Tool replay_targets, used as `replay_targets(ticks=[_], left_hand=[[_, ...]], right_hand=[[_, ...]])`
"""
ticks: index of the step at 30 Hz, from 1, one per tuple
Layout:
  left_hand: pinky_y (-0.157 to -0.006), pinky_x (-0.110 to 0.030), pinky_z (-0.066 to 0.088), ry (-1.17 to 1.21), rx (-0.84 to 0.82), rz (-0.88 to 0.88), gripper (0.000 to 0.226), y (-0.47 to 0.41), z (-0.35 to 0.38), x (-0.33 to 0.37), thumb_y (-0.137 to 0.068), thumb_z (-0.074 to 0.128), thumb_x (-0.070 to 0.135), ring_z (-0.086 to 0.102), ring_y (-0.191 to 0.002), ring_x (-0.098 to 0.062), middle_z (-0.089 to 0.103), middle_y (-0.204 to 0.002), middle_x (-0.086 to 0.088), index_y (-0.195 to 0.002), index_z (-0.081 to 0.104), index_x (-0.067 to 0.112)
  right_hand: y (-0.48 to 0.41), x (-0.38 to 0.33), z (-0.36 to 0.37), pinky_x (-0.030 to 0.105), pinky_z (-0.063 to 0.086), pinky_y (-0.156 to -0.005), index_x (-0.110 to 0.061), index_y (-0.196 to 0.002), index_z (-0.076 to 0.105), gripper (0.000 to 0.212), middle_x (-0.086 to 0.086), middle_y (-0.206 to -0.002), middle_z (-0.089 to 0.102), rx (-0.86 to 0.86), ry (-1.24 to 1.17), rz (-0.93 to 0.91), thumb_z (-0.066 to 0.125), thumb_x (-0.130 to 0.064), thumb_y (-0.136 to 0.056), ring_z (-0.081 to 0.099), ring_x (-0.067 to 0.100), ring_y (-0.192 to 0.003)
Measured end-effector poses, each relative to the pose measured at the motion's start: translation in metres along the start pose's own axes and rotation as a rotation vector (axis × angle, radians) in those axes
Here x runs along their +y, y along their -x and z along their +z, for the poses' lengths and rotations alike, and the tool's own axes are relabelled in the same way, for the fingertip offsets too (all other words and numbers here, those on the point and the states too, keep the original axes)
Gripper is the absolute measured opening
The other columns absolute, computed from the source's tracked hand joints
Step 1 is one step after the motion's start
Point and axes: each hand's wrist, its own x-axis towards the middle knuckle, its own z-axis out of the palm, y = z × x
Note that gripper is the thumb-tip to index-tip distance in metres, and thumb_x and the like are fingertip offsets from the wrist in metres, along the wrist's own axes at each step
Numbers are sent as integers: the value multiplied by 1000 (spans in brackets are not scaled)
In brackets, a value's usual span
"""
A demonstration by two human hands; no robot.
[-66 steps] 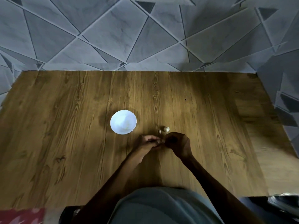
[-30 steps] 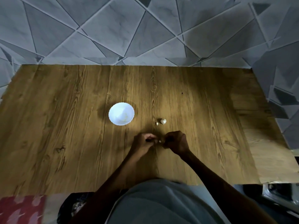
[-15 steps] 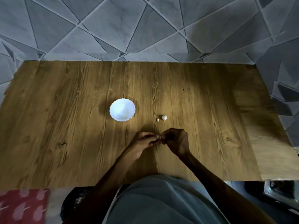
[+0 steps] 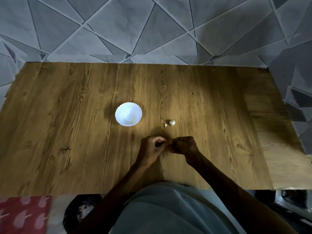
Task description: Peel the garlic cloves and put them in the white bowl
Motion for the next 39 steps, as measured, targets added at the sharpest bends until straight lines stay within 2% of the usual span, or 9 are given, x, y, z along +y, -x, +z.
replay_targets(ticks=[8, 12, 16, 19, 25, 28, 32, 36, 39], left_hand=[[-78, -17, 53, -12, -15, 70, 9, -5, -5, -3, -84, 73, 12, 69, -83, -2, 75, -87, 7, -92, 77, 14], [-88, -34, 55, 490, -24, -344, 9, -6, -6, -6, -86, 70, 4, 71, -88, -20, 75, -90, -10, -91, 76, 7], [-68, -20, 58, 913, -43, -679, 12, -9, -12, 3, -88, 61, -6, 72, -74, -14, 74, -81, -9, -85, 70, 1], [-65, -19, 59, 1038, -13, -792, 8, -10, -13, 5, -89, 60, -6, 71, -66, -11, 72, -79, -10, -89, 68, -3], [-73, -23, 55, 467, -13, -310, 9, -11, -14, -8, -86, 68, 1, 70, -79, -17, 74, -85, -11, -94, 73, -1], [-72, -25, 55, 382, -26, -239, 8, -12, -16, -14, -86, 70, 2, 70, -76, -16, 74, -83, -9, -92, 74, 3], [-77, -29, 55, 236, -26, -203, 8, -13, -17, -21, -83, 72, 12, 71, -81, -14, 75, -83, 0, -87, 76, 18], [-77, -29, 53, 138, -18, -188, 9, -14, -16, -25, -80, 73, 16, 70, -81, -11, 75, -82, 6, -82, 76, 25], [-76, -26, 51, 104, -4, -183, 10, -16, -16, -26, -79, 76, 21, 69, -82, -11, 75, -84, 4, -87, 76, 15]], right_hand=[[-4, -3, -3, 23, 57, -56, 4, -81, 68, 12, 15, -75, 71, -94, -299, 276, 60, 11, -88, 70, 20, -67], [-4, 5, -4, 30, 60, -69, 9, -93, 70, 10, 21, -89, 73, -150, -55, -137, 62, 6, -88, 72, 29, -81], [-6, 5, 5, 19, 57, -65, -7, -84, 74, 10, -3, -77, 73, -43, 348, -546, 72, 3, -82, 71, 8, -73], [-8, 6, 9, 20, 58, -68, -13, -84, 74, 17, -5, -79, 73, -16, 366, -577, 72, 4, -81, 71, 6, -75], [-11, 6, 9, 36, 59, -80, -1, -91, 72, 16, 17, -92, 73, -115, -127, 14, 56, 5, -92, 71, 30, -89], [-14, 5, 8, 34, 58, -78, 2, -92, 70, 17, 21, -92, 71, -151, -240, 105, 54, 6, -93, 70, 30, -88], [-15, 4, 10, 30, 59, -74, 5, -97, 70, 13, 20, -93, 73, -132, -115, 54, 58, 2, -94, 73, 27, -85], [-21, 9, 10, 17, 54, -68, -10, -93, 74, 9, -4, -88, 72, 37, 660, -362, 69, -5, -88, 68, 6, -75], [-22, 8, 10, 14, 50, -67, -13, -94, 74, 14, -6, -88, 70, 69, 834, -543, 66, -4, -89, 62, 2, -75]])
